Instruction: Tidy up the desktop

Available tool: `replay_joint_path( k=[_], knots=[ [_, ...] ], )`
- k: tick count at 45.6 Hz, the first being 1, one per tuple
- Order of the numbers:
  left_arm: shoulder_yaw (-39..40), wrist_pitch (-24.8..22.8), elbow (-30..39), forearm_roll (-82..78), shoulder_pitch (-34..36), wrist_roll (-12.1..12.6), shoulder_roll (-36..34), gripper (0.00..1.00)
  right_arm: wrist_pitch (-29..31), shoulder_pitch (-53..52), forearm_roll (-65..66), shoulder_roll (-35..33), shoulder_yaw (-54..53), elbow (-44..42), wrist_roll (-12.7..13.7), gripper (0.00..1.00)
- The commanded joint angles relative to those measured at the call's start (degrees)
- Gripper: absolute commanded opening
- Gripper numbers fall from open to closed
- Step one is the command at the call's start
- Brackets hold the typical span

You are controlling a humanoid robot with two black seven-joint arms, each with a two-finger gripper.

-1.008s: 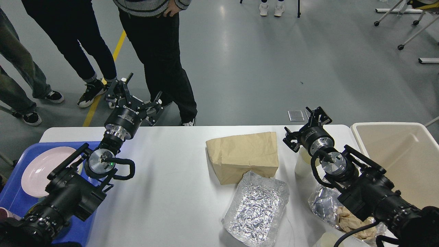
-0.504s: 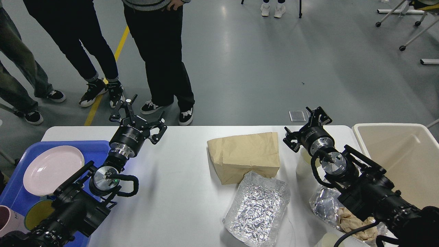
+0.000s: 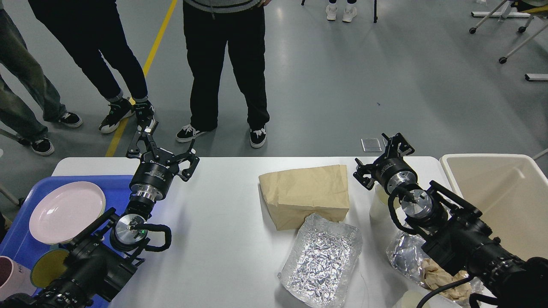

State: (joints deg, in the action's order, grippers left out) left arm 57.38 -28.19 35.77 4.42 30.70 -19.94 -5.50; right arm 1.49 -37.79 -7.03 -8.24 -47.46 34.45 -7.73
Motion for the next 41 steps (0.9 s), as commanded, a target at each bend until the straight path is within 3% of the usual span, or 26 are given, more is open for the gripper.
replay_joint_path(
  k=[1,41],
  knots=[
    [-0.3,-0.2,-0.1,0.1,0.0,-3.3,0.0,0.96,0.0,0.0,0.0,0.0,0.0,0.0,0.0,1.0],
    [-0.3,-0.2,-0.1,0.1,0.0,-3.4,0.0,0.96,-0.1,0.0,0.0,0.0,0.0,-0.1,0.0,1.0]
  ],
)
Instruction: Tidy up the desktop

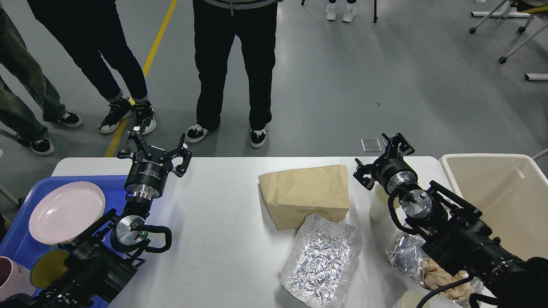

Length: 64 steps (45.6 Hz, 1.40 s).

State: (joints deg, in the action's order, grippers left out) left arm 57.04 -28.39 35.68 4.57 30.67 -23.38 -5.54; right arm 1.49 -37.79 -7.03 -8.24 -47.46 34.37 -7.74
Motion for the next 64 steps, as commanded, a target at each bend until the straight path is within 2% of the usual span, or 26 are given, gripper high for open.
replay_joint_path(
  k=[1,35,47,54,64],
  knots=[
    [0.0,0.0,0.0,0.0,0.0,0.0,0.0,0.96,0.0,-0.1,0.0,0.1,0.0,0.0,0.0,1.0],
    [0.0,-0.1,0.0,0.1,0.0,0.0,0.0,0.96,-1.1,-1.4,0.0,0.8,0.0,-1.1,0.2,1.0],
    [0.0,-0.1,0.0,0.1,0.0,0.0,0.0,0.96,-1.1,-8.8,0.0,-3.4,2.7,-4.5,0.3,1.0],
    [0.0,-0.1,0.0,0.1,0.0,0.0,0.0,0.96,-0.8,-16.2,-0.1,-7.0,8.9,-8.5,0.3,1.0],
    [0.0,-0.1,0.0,0.1,0.0,0.0,0.1,0.96,-0.4,-23.3,-0.2,-13.1,28.4,-8.1,0.5,1.0]
  ],
)
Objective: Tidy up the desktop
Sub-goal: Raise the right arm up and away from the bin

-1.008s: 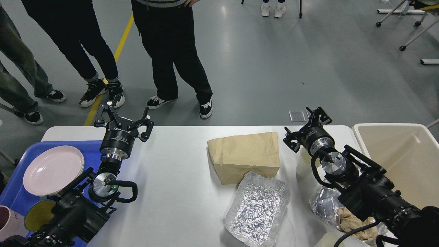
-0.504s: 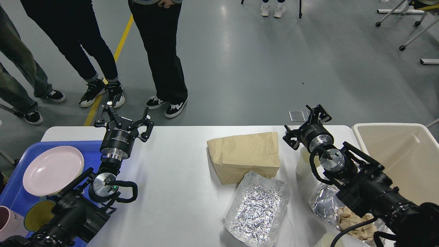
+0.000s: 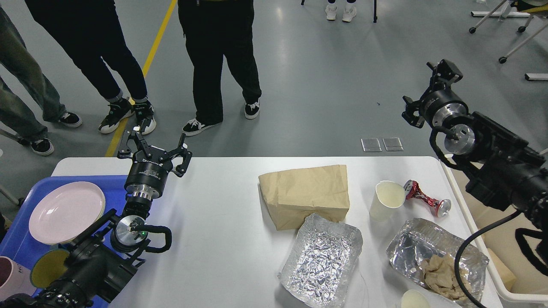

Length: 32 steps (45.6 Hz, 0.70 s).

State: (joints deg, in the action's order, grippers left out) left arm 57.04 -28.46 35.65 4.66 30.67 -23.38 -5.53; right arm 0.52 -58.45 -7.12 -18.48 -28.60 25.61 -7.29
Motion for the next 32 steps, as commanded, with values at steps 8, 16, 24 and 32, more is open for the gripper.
replay_joint_path(
  k=[8,16,24,32],
  knots=[
    [0.0,0.0,-0.1,0.0,0.1,0.0,0.1,0.96,0.5,-5.2,-0.5,-5.1,20.4,0.2,0.1,1.0],
    [0.0,0.0,0.0,0.0,0.0,0.0,0.0,0.96,0.9,-10.0,-0.8,-8.3,36.9,0.8,0.1,1.0],
    [0.0,0.0,0.0,0.0,0.0,0.0,0.1,0.96,1.1,-13.8,-0.8,-8.2,57.2,3.7,0.1,1.0],
    [0.0,0.0,0.0,0.0,0.0,0.0,0.0,0.96,1.3,-20.3,-0.8,-8.0,68.8,11.9,0.0,1.0]
  ],
)
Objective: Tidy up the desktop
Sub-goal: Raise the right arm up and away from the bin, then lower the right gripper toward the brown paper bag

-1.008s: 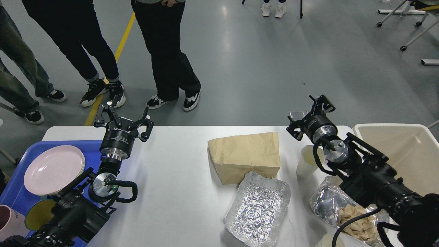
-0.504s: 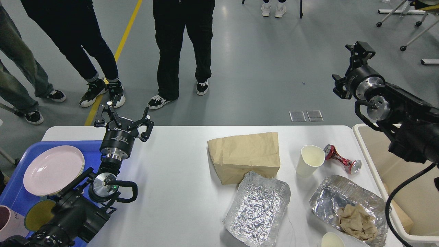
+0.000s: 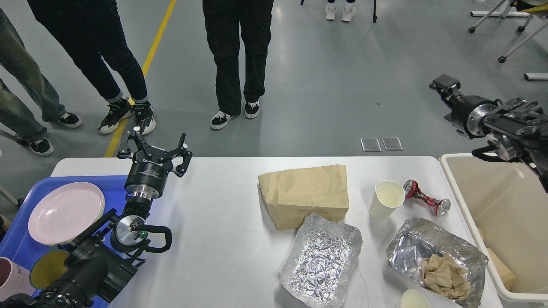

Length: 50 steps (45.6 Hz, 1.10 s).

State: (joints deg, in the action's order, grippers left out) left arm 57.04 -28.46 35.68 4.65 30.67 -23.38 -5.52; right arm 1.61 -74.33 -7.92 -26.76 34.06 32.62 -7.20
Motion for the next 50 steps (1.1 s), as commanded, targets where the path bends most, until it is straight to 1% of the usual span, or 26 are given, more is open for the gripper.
replay_joint_path(
  k=[1,10,14,19,21,22,24,28,32,39,41,45,47,50],
  knots=[
    [0.0,0.0,0.0,0.0,0.0,0.0,0.0,0.96,0.1,-5.5,0.0,0.4,6.8,5.7,-0.1,1.0],
    [0.0,0.0,0.0,0.0,0.0,0.0,0.0,0.96,0.2,-10.8,0.1,0.7,14.3,13.8,-0.1,1.0],
    [0.0,0.0,0.0,0.0,0.0,0.0,0.0,0.96,0.7,-13.5,0.1,2.1,18.1,15.3,-0.1,1.0],
    [0.0,0.0,0.0,0.0,0.0,0.0,0.0,0.96,5.7,-17.3,0.4,5.6,21.5,18.4,-0.1,1.0],
    [0.0,0.0,0.0,0.0,0.0,0.0,0.0,0.96,8.3,-19.3,0.6,5.8,22.2,21.2,0.0,1.0],
    [0.0,0.0,0.0,0.0,0.0,0.0,0.1,0.96,11.4,-22.2,1.1,5.8,22.8,24.7,0.0,1.0],
    [0.0,0.0,0.0,0.0,0.0,0.0,0.0,0.96,13.7,-24.6,1.4,5.9,23.0,27.2,0.1,1.0],
    [0.0,0.0,0.0,0.0,0.0,0.0,0.0,0.96,16.3,-29.5,1.8,7.2,23.2,32.1,0.3,1.0],
    [0.0,0.0,0.0,0.0,0.0,-0.1,0.0,0.96,17.1,-34.1,1.9,9.1,24.6,38.6,0.6,1.0],
    [0.0,0.0,0.0,0.0,0.0,-0.1,0.0,0.96,17.1,-38.9,1.9,13.3,28.4,50.0,3.9,1.0],
    [0.0,0.0,0.0,0.0,0.0,-0.1,0.0,0.96,17.1,-39.7,1.9,13.6,28.3,52.5,5.5,1.0],
    [0.0,0.0,0.0,0.0,0.0,-0.1,0.0,0.96,17.0,-41.3,2.0,13.9,27.6,55.6,9.6,1.0],
    [0.0,0.0,0.0,0.0,0.0,-0.1,0.0,0.96,17.0,-41.5,1.9,14.3,26.7,56.0,10.4,1.0],
    [0.0,0.0,-0.1,0.0,0.0,-0.1,0.0,0.96,17.0,-41.2,1.9,15.6,26.2,56.2,10.5,1.0]
  ],
)
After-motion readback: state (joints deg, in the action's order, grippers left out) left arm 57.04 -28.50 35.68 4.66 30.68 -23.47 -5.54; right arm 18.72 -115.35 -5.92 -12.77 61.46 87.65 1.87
